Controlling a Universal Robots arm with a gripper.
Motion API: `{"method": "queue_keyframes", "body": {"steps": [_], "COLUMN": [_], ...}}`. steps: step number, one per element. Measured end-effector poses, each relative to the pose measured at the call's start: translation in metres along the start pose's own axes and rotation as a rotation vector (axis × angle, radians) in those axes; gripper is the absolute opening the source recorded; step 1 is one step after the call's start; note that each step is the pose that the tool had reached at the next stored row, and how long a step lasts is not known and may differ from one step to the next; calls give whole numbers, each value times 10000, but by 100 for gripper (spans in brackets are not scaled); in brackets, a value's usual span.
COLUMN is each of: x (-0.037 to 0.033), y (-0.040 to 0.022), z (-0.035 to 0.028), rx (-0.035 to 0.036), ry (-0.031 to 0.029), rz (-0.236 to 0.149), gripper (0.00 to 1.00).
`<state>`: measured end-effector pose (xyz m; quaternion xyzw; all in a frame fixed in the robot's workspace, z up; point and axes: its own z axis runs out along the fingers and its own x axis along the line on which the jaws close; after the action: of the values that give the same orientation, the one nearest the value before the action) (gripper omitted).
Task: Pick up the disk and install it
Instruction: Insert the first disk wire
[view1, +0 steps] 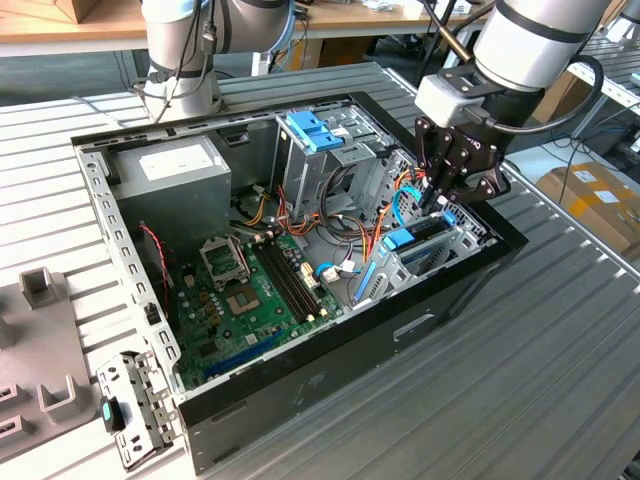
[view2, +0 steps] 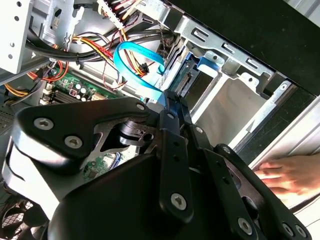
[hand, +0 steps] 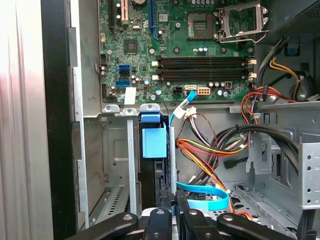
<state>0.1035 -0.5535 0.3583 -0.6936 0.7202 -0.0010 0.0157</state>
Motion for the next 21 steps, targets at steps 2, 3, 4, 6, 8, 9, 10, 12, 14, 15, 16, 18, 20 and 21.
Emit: {"method": "queue_keyframes", "body": {"steps": [2,3,4,6,8,9,10,12,14,15,16,18,20,21], "x": [1,1,1,3,6,11,17,31,45,52,60,72,88,92], "y": [10,20,37,51,60,77,95,138,179,202,228,267,313,317], "z": [1,2,3,5,8,9,8,9,10,10,12,13,18,21], "rx": [24,71,180,428,730,862,936,1062,1162,1209,1246,1292,1351,1374], "ry": [-12,-39,-81,-108,-121,-125,-127,-133,-137,-139,-141,-142,-149,-163], "rz": [-3,-11,-32,-68,-109,-115,-118,-122,-126,-128,-131,-136,-153,-174], "gripper": [16,16,16,16,16,16,16,16,16,16,16,16,16,16]}}
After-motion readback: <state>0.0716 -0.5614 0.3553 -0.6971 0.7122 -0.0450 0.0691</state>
